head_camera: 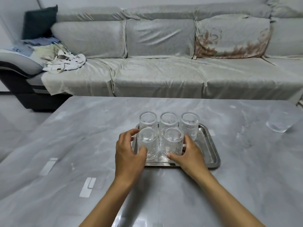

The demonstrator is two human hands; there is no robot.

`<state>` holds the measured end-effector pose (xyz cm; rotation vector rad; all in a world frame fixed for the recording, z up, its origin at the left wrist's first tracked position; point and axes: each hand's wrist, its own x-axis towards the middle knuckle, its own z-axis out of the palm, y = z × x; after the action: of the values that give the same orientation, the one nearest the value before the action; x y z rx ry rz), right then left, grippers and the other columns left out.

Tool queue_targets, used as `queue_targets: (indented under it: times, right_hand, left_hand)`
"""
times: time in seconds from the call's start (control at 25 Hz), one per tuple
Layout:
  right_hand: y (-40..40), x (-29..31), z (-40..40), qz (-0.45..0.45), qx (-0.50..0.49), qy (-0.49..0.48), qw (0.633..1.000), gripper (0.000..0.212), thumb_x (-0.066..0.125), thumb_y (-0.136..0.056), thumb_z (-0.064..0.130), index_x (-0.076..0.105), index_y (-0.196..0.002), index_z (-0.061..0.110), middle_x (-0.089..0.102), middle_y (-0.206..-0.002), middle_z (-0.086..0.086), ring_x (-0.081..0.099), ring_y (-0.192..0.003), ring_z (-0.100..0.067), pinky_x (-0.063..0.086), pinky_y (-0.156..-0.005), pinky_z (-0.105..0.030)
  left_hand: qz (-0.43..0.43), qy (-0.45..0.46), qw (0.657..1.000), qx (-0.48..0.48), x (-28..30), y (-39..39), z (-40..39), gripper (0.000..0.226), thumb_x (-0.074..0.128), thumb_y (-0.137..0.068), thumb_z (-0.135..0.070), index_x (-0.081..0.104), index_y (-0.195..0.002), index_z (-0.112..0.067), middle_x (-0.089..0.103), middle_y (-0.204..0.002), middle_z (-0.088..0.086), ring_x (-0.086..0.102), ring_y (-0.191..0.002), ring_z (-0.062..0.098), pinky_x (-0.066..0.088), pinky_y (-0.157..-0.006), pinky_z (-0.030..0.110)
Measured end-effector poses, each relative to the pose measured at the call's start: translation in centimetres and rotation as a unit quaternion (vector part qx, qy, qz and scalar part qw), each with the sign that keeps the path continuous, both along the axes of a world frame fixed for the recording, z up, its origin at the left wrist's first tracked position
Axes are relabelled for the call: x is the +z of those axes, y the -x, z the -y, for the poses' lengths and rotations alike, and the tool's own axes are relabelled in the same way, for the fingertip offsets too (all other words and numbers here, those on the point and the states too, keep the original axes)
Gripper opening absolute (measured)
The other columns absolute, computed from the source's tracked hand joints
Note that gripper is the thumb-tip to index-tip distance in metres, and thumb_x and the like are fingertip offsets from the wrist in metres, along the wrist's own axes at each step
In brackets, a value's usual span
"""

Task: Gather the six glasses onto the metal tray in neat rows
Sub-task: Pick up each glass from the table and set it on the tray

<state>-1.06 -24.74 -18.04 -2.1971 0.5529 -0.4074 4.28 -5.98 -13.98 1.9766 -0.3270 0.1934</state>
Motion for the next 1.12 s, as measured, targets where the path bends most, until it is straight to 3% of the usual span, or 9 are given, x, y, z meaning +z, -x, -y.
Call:
queue_targets:
  times: [0.16,0.36,0.52,0.64,0.76,0.84,1.04,1.12]
  right_hand:
    - [2.0,1.7,1.4,-0.005,0.006,-0.034,0.999,0.09,0.085,-0.063,0.028,0.038,-0.14,0.026,0.055,-0.132,0.003,0.055,-0.112,-0.016,0.049,-0.096,-0.037]
    - [6.5,5.5,7.8,0.064,-0.094,-0.084,0.99,0.072,0.08,-0.072,0.024,0.043,-0.133,0.029,0.056,-0.12,0.005,0.058,-0.104,-0.017,0.046,-0.082,-0.027]
    - [11.1,5.9,13.5,0.087,-0.191,-0.119,0.971,0.064,0.076,-0.076,0.023,0.045,-0.132,0.025,0.056,-0.129,0.0,0.059,-0.107,-0.021,0.046,-0.081,-0.03]
    - [13.7,6.2,18.2,0.067,-0.221,-0.058,0.971,0.064,0.073,-0.077,0.023,0.043,-0.134,0.025,0.052,-0.139,-0.001,0.057,-0.114,-0.023,0.048,-0.086,-0.035]
    - [14.9,6.5,23.3,0.009,-0.21,0.067,0.975,0.064,0.067,-0.078,0.022,0.041,-0.136,0.022,0.047,-0.143,-0.001,0.057,-0.116,-0.027,0.048,-0.091,-0.039]
    - [14.4,6.5,26.6,-0.027,-0.202,0.133,0.97,0.066,0.064,-0.079,0.021,0.037,-0.139,0.021,0.042,-0.145,-0.003,0.057,-0.115,-0.03,0.045,-0.087,-0.037]
    - [10.9,6.1,32.6,-0.083,-0.22,0.152,0.96,0.088,0.058,-0.085,0.019,0.001,-0.153,0.02,0.009,-0.163,-0.003,0.045,-0.131,-0.033,0.044,-0.094,-0.041]
    - [9.6,5.8,34.1,-0.14,-0.218,0.167,0.951,0.082,0.056,-0.087,0.019,0.005,-0.152,0.018,0.015,-0.161,-0.007,0.047,-0.127,-0.036,0.044,-0.093,-0.042]
  left_hand:
    - [0.081,-0.009,0.996,-0.042,0.7,2.5,0.6,0.044,0.063,-0.079,0.001,0.062,-0.117,-0.021,0.06,-0.115,-0.01,0.057,-0.11,0.016,0.049,-0.092,0.033]
    - [0.164,-0.07,0.962,-0.205,0.6,7.7,5.3,0.042,0.06,-0.075,-0.003,0.066,-0.113,-0.018,0.065,-0.114,-0.006,0.057,-0.107,0.011,0.042,-0.093,0.018]
    - [0.137,-0.22,0.902,-0.346,0.2,10.1,13.3,0.058,0.055,-0.08,-0.021,0.052,-0.138,-0.019,0.054,-0.14,-0.001,0.049,-0.128,0.017,0.033,-0.108,0.022]
    - [0.1,-0.351,0.847,-0.387,0.1,9.6,20.6,0.061,0.05,-0.094,-0.038,0.035,-0.15,-0.019,0.038,-0.155,0.005,0.037,-0.139,0.025,0.031,-0.114,0.034]
    - [0.119,-0.516,0.754,-0.389,-0.5,8.9,25.8,0.063,0.05,-0.089,-0.06,0.046,-0.138,-0.02,0.048,-0.144,0.013,0.046,-0.131,0.036,0.036,-0.109,0.044]
    - [0.138,-0.572,0.716,-0.375,-1.1,8.6,27.3,0.066,0.049,-0.083,-0.07,0.053,-0.128,-0.021,0.055,-0.131,0.013,0.055,-0.121,0.039,0.039,-0.102,0.044]
    - [0.143,-0.572,0.71,-0.386,-2.2,7.7,28.2,0.072,0.047,-0.08,-0.074,0.048,-0.133,-0.024,0.053,-0.13,0.012,0.055,-0.118,0.039,0.041,-0.099,0.044]
    - [0.141,-0.561,0.715,-0.393,-2.5,7.8,28.2,0.077,0.044,-0.082,-0.075,0.041,-0.141,-0.026,0.048,-0.137,0.011,0.051,-0.123,0.038,0.037,-0.104,0.044]
